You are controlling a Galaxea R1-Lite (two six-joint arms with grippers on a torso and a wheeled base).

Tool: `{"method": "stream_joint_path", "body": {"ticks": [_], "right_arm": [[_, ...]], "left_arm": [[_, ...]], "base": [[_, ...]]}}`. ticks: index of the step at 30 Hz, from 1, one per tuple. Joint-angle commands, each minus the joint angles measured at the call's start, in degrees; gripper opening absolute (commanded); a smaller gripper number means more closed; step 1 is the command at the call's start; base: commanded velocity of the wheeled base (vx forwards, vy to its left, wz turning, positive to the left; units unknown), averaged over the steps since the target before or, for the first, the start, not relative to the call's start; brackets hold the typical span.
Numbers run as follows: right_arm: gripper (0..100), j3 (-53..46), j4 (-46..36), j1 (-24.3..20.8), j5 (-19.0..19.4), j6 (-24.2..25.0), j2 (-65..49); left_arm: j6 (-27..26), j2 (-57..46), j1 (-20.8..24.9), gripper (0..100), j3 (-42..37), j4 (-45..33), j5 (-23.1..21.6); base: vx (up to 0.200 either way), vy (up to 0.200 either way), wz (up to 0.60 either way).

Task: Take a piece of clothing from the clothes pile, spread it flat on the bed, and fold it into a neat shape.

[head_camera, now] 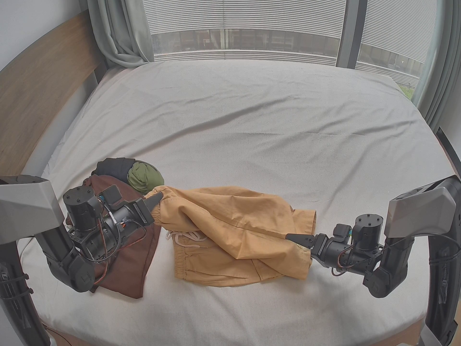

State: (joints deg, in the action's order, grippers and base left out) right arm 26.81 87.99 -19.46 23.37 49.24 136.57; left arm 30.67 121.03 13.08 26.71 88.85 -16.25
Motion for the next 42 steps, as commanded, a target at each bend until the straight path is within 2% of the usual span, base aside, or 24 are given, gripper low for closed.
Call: {"method": "stream_joint_path", "body": {"ticks": [1,7,16,25,30,31,42], "right_arm": [[100,-0.4,0.4,-0.2,1.1,1.8,-1.0],[100,-1.7,0.4,-0.1,2.9,2.4,-4.6],[100,-2.5,0.4,0.1,3.4,2.4,-8.3],[100,-1.0,0.6,0.1,4.1,1.8,-0.8],[100,-0.8,0.6,-0.1,4.1,1.9,-0.3],[0,-0.9,0.6,-0.1,4.1,1.9,-0.5],[0,-1.7,0.5,1.5,4.1,1.9,-5.7]], "left_arm": [[0.0,0.0,0.0,0,0.0,0.0,0.0],[0.1,0.2,0.0,0,0.1,0.0,0.0],[0.0,0.3,0.0,0,0.0,0.0,0.0],[0.1,0.3,0.0,0,0.1,0.0,0.0],[0.1,0.3,0.0,0,0.1,0.0,0.0],[0.1,0.3,0.0,0,0.1,0.0,0.0],[0.0,0.6,-0.4,0,0.4,0.0,0.0]], "base": [[0.0,0.0,0.0],[0.0,0.0,0.0],[0.0,0.0,0.0],[0.0,0.0,0.0],[0.0,0.0,0.0],[0.0,0.0,0.0],[0.0,0.0,0.0]]}}
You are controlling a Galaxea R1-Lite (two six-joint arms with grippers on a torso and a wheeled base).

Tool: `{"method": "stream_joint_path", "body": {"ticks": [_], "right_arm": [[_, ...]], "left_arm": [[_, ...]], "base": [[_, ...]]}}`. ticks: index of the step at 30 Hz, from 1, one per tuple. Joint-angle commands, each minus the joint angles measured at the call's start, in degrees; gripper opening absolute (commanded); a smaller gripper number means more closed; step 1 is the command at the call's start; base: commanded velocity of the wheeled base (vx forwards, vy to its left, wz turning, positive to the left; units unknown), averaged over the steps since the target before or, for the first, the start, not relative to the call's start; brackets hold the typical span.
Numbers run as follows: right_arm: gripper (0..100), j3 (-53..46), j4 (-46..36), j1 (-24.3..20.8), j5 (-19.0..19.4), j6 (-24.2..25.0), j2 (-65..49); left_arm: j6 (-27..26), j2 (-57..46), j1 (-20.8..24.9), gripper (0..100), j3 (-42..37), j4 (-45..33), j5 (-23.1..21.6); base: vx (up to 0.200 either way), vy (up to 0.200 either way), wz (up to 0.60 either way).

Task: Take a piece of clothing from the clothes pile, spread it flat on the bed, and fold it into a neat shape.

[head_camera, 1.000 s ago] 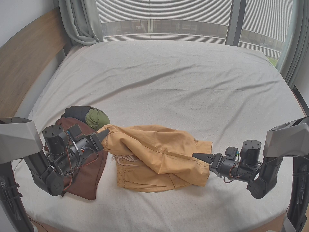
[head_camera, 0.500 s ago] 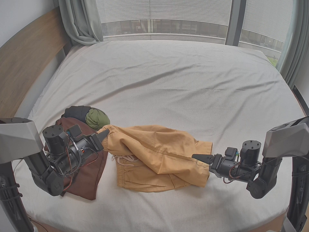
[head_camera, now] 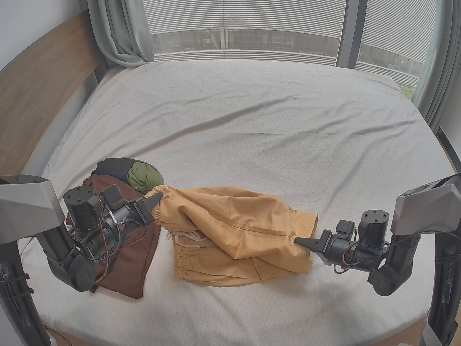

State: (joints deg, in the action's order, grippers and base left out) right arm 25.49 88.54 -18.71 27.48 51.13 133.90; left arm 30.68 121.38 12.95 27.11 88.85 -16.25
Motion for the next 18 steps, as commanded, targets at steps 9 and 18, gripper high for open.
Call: {"method": "stream_joint_path", "body": {"ticks": [9,18], "right_arm": [[0,-2.5,0.1,4.0,4.9,-0.2,-6.4],[0,-2.6,0.1,4.3,7.7,-0.8,-5.8]], "left_arm": [[0.0,0.4,-0.3,0,0.0,0.0,0.1],[0.0,0.3,-0.3,0,0.0,0.0,0.1]], "base": [[0.0,0.0,0.0],[0.0,0.0,0.0]]}}
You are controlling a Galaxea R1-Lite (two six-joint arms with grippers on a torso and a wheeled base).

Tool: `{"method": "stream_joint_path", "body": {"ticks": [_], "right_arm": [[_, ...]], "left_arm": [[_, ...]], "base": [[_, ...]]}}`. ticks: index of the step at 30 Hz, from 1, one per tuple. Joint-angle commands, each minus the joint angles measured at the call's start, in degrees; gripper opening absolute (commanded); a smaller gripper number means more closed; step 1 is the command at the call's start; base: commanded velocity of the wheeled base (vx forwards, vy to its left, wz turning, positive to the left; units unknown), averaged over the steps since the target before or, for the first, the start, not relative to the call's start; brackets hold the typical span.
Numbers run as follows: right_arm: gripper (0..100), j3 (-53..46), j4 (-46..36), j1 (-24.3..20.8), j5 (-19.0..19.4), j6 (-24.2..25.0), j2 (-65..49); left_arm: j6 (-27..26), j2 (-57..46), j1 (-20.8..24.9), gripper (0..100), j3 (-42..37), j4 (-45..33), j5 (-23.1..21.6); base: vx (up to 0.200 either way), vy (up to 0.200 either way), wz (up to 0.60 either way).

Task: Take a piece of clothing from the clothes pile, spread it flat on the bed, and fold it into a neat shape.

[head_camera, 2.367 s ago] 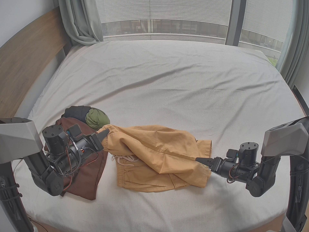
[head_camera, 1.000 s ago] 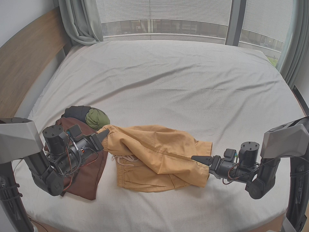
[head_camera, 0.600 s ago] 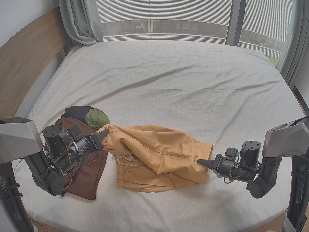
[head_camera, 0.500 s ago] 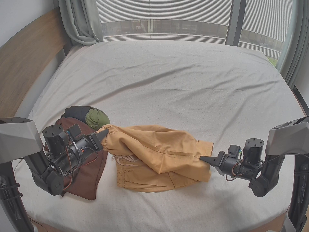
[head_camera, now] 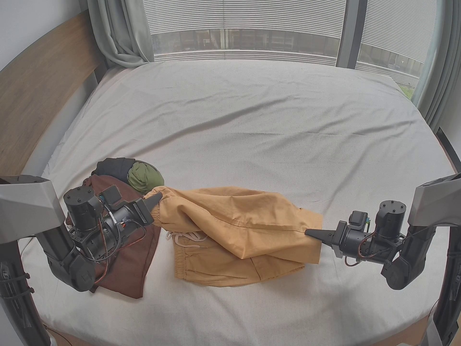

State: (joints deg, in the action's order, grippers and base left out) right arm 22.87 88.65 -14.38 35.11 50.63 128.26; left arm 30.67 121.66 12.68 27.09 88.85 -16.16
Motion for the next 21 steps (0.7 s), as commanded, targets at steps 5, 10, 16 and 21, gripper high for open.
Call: {"method": "stream_joint_path", "body": {"ticks": [5,10,16,21], "right_arm": [[100,0.9,0.1,-0.4,0.0,-2.8,2.5],[100,3.0,0.1,-2.0,0.0,-2.8,3.8],[100,4.4,0.0,-3.1,-0.1,-2.8,4.6],[100,5.0,0.2,-3.2,-0.2,-2.8,5.3]], "left_arm": [[0.0,0.1,0.1,0,0.0,0.0,0.0],[0.0,0.3,0.2,0,-0.1,0.0,0.0],[0.0,0.9,0.2,0,0.0,0.0,0.0],[-0.1,1.0,0.2,0,0.0,0.1,0.0]], "base": [[0.0,0.0,0.0],[0.0,0.0,0.0],[0.0,0.0,0.0],[0.0,0.0,0.0]]}}
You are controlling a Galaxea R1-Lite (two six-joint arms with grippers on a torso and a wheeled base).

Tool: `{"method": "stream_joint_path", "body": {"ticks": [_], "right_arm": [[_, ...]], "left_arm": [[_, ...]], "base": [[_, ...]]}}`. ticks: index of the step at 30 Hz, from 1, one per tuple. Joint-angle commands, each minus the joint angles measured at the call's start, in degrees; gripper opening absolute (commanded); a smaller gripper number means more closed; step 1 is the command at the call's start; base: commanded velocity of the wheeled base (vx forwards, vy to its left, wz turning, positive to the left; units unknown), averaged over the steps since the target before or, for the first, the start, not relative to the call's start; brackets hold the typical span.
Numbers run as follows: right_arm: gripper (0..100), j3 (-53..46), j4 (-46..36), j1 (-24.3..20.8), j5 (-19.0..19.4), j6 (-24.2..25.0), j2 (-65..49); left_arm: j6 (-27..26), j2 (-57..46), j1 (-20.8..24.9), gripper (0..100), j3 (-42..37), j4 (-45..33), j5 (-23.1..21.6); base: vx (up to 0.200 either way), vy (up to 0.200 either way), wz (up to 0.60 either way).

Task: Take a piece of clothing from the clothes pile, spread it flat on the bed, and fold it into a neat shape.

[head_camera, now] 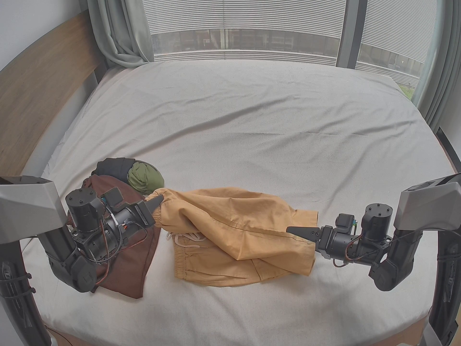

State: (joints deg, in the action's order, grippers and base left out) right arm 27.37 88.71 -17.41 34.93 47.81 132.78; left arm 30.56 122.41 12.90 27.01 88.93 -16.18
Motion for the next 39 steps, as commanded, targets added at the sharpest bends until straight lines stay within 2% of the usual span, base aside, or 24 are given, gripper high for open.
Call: {"method": "stream_joint_path", "body": {"ticks": [1,9,10,28,36,39], "right_arm": [[100,0.6,0.1,-0.2,-0.1,0.1,0.8],[100,1.2,0.1,-0.5,-0.1,0.1,1.4],[0,1.5,0.1,-0.6,-0.2,0.1,1.5],[0,1.1,0.2,-0.3,-0.4,0.0,1.4],[0,-2.7,-0.1,-0.3,-0.6,-0.1,-11.1],[0,-3.5,-0.1,-0.1,-0.6,-2.0,-13.6]], "left_arm": [[0.0,0.3,0.0,0,0.1,0.0,0.0],[0.0,0.2,0.1,0,0.1,0.0,0.0],[0.0,0.2,0.2,0,0.1,0.0,0.0],[0.2,-0.1,0.3,0,0.9,0.0,0.0],[0.3,-3.5,0.2,0,2.3,-0.1,-0.2],[0.3,-4.1,0.3,0,2.2,-0.1,-0.2]], "base": [[0.0,0.0,0.0],[0.0,0.0,0.0],[0.0,0.0,0.0],[0.0,0.0,0.0],[0.0,0.0,0.0],[0.0,0.0,0.0]]}}
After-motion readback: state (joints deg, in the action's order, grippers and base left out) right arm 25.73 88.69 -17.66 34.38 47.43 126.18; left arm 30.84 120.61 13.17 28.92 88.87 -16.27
